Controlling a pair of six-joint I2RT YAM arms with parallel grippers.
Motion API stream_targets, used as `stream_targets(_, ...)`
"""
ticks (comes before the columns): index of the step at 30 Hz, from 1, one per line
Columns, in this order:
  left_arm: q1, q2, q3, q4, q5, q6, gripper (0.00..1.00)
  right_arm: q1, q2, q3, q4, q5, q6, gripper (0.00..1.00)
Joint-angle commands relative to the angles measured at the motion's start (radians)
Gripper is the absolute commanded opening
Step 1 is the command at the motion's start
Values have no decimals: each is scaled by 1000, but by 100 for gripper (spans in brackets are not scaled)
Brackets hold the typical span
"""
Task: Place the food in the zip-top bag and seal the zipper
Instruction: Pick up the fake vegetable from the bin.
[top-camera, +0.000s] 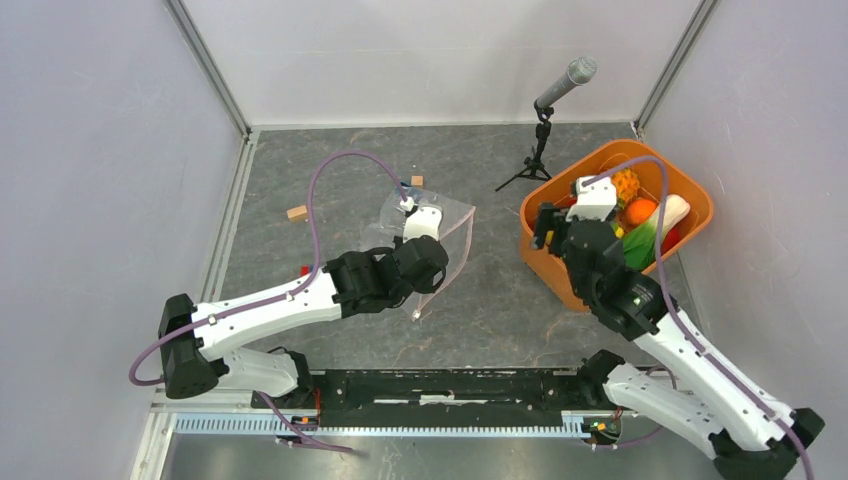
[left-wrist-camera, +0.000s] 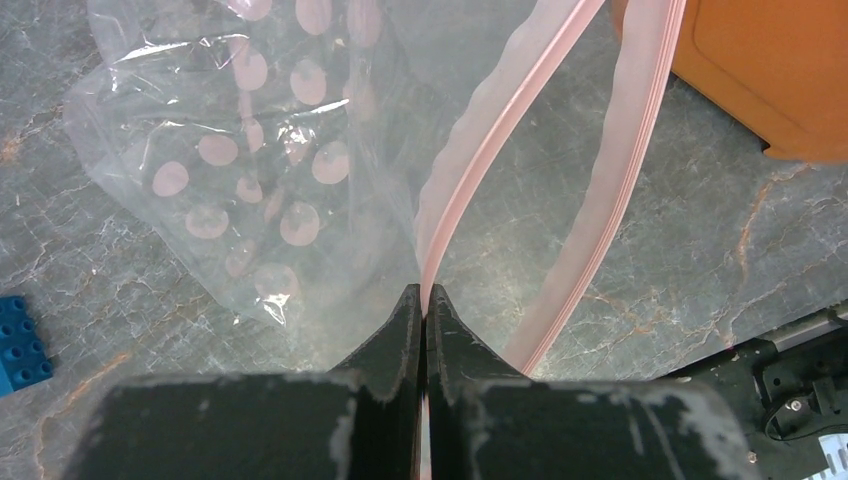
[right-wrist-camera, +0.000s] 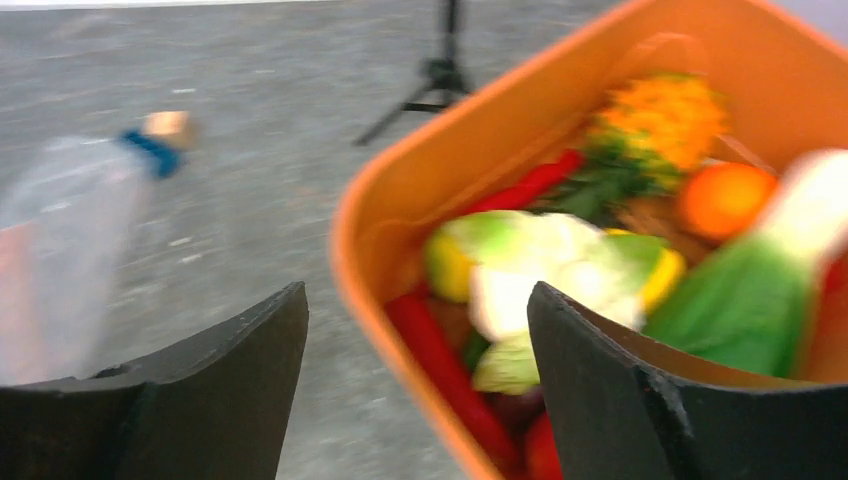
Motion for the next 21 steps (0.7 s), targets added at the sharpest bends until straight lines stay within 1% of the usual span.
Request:
stream_targets(1,-3,-21,-2,52,2,24,2,-247,45,25,-81,-63,-113,89)
stream_targets(3,-2,-23,-3,53,5,26,2,-366,89,20,-94,-206,-149,97)
stream_targets(7,-3,-33,-16,71,21,32,2,-573,179,-17,-81,-456,-165,98)
stream_targets(8,-3,-35,-19,73,24,33,2,-607,194,-34,-63,-489,-163,98)
stream_targets(9,-3,-37,-20,74,26,34,2,-634,208,-40,-58,-487,-157,98)
stream_targets(11,-3,-43,-26,80,25,36,2,-674,237,-48,-45,-487,-148,98)
stream_targets(13,-3,-46,-31,84,26,37,2,-703,264,-50,-39,-533,-138,98)
stream_targets(16,-4,-48,-34,84,26,38,2,-711,290,-92,18,-515,-107,98)
stream_targets(19,-3,-46,-38,86,27,38,2,-732,323,-135,95,-598,-86,98)
stream_targets(21,-3,-47,-39,86,30,37,2,-735,353,-156,127,-604,-71,97)
